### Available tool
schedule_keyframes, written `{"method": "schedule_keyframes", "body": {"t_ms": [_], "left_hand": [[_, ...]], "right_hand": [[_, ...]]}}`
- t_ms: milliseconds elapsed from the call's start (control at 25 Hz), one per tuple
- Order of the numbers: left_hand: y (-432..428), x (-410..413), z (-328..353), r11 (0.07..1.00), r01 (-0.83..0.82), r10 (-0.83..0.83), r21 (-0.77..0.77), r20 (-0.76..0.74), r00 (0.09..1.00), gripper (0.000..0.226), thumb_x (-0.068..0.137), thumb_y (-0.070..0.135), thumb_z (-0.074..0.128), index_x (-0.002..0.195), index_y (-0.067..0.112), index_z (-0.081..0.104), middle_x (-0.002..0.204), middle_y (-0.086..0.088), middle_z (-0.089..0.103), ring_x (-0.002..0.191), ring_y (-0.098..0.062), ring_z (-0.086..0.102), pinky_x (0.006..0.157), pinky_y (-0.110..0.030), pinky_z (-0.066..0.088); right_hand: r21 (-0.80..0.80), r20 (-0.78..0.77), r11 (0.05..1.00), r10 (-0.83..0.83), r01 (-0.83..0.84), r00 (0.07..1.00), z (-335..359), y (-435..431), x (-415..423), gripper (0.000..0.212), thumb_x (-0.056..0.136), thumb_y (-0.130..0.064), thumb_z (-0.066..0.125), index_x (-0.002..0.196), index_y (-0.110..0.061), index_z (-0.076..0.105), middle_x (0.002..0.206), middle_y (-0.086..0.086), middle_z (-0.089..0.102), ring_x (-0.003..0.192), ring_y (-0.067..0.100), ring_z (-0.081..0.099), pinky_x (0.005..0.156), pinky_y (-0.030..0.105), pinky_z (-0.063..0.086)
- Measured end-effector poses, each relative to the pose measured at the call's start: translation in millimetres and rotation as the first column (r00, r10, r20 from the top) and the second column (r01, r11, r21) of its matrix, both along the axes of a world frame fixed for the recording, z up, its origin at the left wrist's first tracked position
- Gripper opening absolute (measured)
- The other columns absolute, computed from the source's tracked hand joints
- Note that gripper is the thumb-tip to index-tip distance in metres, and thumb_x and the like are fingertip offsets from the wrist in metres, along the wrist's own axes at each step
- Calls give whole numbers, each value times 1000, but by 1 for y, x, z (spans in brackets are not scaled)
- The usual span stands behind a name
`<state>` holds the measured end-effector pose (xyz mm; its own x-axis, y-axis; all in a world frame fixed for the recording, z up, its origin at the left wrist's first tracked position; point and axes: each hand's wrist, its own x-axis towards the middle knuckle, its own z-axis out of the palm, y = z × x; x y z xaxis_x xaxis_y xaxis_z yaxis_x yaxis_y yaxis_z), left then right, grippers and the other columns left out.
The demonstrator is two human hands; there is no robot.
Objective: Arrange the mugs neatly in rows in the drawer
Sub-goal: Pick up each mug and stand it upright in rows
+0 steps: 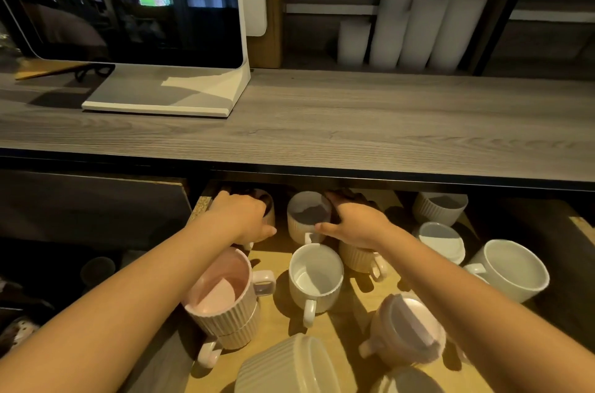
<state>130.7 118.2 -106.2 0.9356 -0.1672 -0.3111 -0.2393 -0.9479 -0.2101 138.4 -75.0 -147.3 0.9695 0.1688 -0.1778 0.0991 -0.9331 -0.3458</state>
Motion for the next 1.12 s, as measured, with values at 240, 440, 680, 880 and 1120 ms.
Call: {"method": "schedule_keyframes", "body": {"t_ms": [240, 440, 680, 880, 1120], "left_hand": [[-24, -41, 17, 962, 168, -178, -216, -29, 984, 59, 97, 45, 38, 149, 23, 19, 155, -2, 27, 140, -23, 28, 112, -42, 25], [-46, -59, 18, 942, 190, -212, -277, -52, 976, 60, 94, 46, 43, 146, 21, 27, 149, -3, 36, 134, -23, 36, 110, -42, 29], [-64, -62, 6, 949, 156, -185, -275, -83, 979, 63, 91, 48, 49, 145, 21, 29, 148, -4, 38, 132, -24, 39, 106, -40, 34], [-77, -20, -5, 980, 81, -87, -179, -23, 996, 60, 94, 48, 43, 143, 15, 32, 142, -12, 42, 128, -30, 41, 101, -42, 33], [-85, 10, -22, 973, -88, 76, -211, -65, 995, 39, 92, 43, 49, 112, 11, 57, 99, -7, 58, 98, -24, 58, 80, -33, 44]], "right_hand": [[-260, 41, 965, 59, -46, 997, 9, -50, -26, 58, 81, -49, 64, 130, -21, 49, 113, 2, 64, 96, 19, 63, 77, 28, 56], [-285, 68, 958, 24, -3, 997, 2, -42, -30, 62, 75, -52, 69, 125, -20, 52, 101, 1, 63, 88, 18, 63, 74, 30, 58], [-180, 129, 976, -101, 124, 986, 11, -60, -44, 78, 71, -57, 69, 136, -23, 42, 121, 3, 58, 102, 20, 59, 71, 26, 52], [-211, 174, 957, -161, 197, 971, 18, -66, -24, 59, 73, -63, 63, 113, -20, 59, 86, -1, 59, 83, 17, 59, 68, 26, 49], [-157, 54, 967, -196, 202, 979, 7, -56, -5, 68, 75, -67, 57, 126, -23, 46, 119, 5, 57, 114, 26, 52, 95, 35, 43]]}}
